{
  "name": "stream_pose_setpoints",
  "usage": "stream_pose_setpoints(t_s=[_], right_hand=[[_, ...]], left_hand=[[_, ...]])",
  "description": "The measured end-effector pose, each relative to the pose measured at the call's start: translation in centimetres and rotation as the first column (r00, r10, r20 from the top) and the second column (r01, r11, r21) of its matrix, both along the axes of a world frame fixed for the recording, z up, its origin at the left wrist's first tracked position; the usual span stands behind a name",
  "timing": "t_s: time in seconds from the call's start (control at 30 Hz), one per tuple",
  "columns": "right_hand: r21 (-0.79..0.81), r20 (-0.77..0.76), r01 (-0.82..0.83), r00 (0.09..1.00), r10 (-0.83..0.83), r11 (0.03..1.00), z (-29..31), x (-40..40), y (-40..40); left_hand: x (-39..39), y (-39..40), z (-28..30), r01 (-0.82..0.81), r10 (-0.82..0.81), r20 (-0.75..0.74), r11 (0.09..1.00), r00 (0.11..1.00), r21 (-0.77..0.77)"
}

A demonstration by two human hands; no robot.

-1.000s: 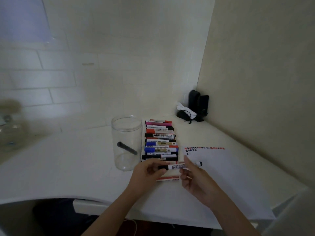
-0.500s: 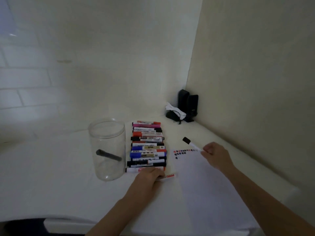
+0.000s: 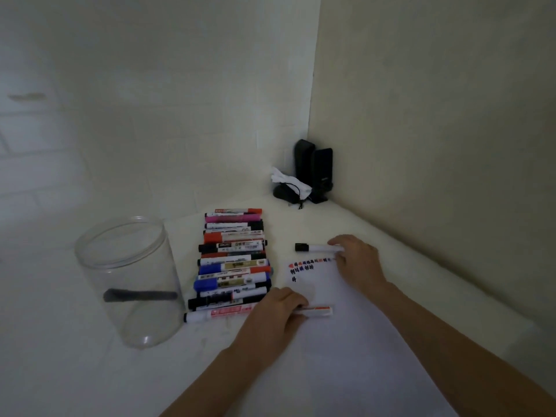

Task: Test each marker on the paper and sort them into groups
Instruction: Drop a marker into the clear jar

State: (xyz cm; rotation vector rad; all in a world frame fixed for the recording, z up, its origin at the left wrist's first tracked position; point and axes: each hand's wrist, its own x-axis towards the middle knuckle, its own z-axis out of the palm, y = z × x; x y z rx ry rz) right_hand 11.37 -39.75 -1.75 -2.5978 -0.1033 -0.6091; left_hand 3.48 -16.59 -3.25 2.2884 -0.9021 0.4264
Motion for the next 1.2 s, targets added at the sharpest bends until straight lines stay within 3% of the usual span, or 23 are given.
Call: stream_pose_setpoints(t_s=[0.1, 0.17, 0.23, 0.3, 0.5, 0.8, 0.87, 0.93, 1.0, 1.03, 1.07, 1.2], right_hand=[[-0.080, 0.017, -0.049, 0.999, 0.051, 0.996, -0.1, -3.8, -1.3], [-0.160, -0.186, -0.023, 0.983, -0.007, 0.987, 0.1, -6.9, -2.2], [-0.250, -0.425, -0.028, 0.901, -0.084, 0.968, 0.4, -9.9, -2.4], [-0.267, -0.517, -0.066, 0.852, -0.085, 0.962, 0.4, -12.4, -1.6], [-0.325, -0.476, -0.029, 0.868, -0.137, 0.945, -0.3, -16.9, 1.1], [-0.332, -0.441, -0.024, 0.888, -0.133, 0.943, 0.5, -19.8, 3.4], [-0.183, -0.258, 0.034, 0.963, -0.081, 0.983, 1.1, -19.7, 4.2], [0.244, -0.104, 0.055, 0.994, -0.030, 0.968, 2.5, -20.0, 5.7], [0.675, -0.264, 0.083, 0.955, 0.135, 0.733, 4.5, -20.1, 7.6], [0.797, -0.310, 0.116, 0.921, 0.237, 0.593, 5.0, -20.0, 8.4], [0.832, -0.324, 0.132, 0.904, 0.278, 0.538, 5.3, -19.8, 9.0], [0.868, -0.250, 0.113, 0.941, 0.229, 0.484, 5.0, -19.0, 10.8]], left_hand=[[-0.2, 0.7, 0.3, -0.024, 0.024, 0.016, 1.000, 1.000, 0.007], [-0.3, 1.5, 0.5, -0.048, 0.043, 0.080, 0.997, 0.996, 0.055], [-0.5, 2.3, 0.9, -0.089, 0.072, 0.109, 0.984, 0.991, 0.155], [-1.0, 2.6, 1.6, -0.107, 0.089, 0.096, 0.973, 0.991, 0.203], [-3.6, 3.0, 2.5, -0.077, 0.066, 0.104, 0.992, 0.992, 0.103], [-7.3, 5.2, 2.2, -0.134, 0.147, -0.253, 0.989, 0.956, 0.068], [-7.5, 4.9, 2.4, -0.154, 0.145, -0.288, 0.988, 0.947, -0.009], [-7.5, 4.5, 2.8, -0.143, 0.110, -0.298, 0.985, 0.948, -0.091], [-7.6, 3.8, 3.4, -0.101, 0.068, -0.279, 0.989, 0.958, -0.106], [-7.6, 3.5, 3.5, -0.075, 0.046, -0.256, 0.992, 0.965, -0.103], [-7.6, 3.2, 3.7, -0.049, 0.025, -0.224, 0.994, 0.974, -0.101], [-7.3, 3.3, 3.9, -0.033, 0.016, -0.204, 0.996, 0.979, -0.079]])
